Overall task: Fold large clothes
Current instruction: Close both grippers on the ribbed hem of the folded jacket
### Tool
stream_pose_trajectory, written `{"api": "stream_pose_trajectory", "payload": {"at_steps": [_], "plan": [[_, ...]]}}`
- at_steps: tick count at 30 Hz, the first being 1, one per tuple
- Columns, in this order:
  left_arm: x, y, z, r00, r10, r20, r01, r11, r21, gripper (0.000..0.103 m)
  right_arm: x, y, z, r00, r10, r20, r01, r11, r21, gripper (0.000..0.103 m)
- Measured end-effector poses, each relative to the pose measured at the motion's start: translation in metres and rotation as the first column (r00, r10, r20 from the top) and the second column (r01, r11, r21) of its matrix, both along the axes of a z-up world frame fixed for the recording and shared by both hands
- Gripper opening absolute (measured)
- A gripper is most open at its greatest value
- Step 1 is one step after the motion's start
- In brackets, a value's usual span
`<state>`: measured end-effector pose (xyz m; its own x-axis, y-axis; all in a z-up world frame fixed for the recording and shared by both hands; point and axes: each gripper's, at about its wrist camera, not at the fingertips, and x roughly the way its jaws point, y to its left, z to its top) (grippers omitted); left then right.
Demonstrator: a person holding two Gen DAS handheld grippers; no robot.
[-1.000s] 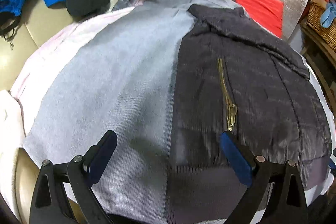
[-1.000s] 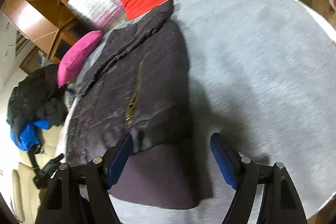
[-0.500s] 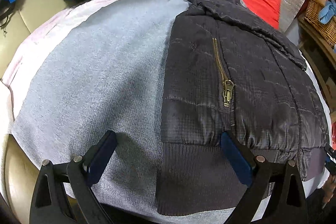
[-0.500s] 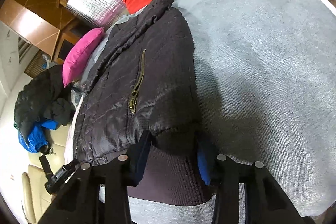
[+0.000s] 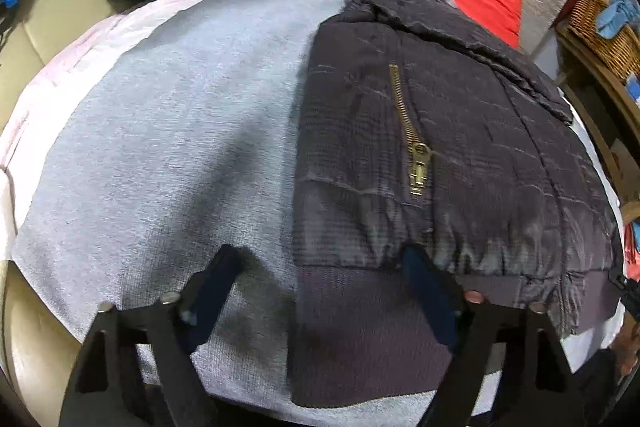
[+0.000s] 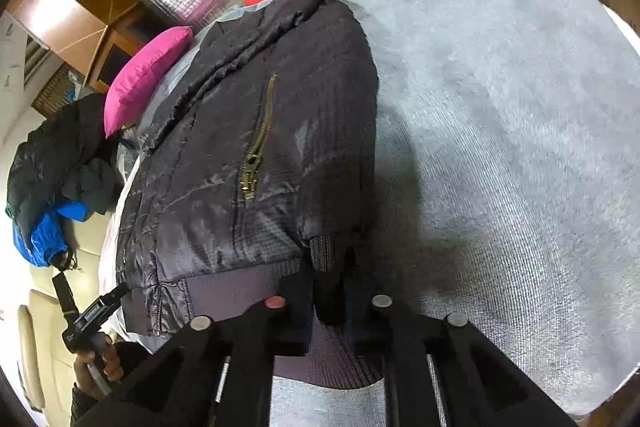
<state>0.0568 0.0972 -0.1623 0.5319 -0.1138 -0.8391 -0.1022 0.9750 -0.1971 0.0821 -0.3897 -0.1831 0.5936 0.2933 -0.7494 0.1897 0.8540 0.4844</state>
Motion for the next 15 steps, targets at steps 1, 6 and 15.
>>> {"api": "stream_pose_trajectory", "payload": {"at_steps": [1, 6, 15], "plan": [[-0.001, 0.0, 0.001, 1.0, -0.009, 0.004, 0.009, 1.0, -0.006, 0.073, -0.001, 0.001, 0.003, 1.0, 0.004, 0.007, -0.004, 1.0, -0.002, 0.01], [-0.003, -0.006, 0.002, 0.999, -0.037, 0.016, 0.037, 0.999, -0.023, 0.054, -0.008, -0.001, 0.016, 0.999, 0.028, 0.039, -0.029, 0.999, 0.045, 0.01], [-0.004, 0.003, 0.001, 0.999, -0.03, 0.023, 0.032, 0.994, -0.106, 0.056, -0.009, -0.013, -0.015, 0.999, -0.035, 0.029, 0.031, 0.989, 0.146, 0.025]]}}
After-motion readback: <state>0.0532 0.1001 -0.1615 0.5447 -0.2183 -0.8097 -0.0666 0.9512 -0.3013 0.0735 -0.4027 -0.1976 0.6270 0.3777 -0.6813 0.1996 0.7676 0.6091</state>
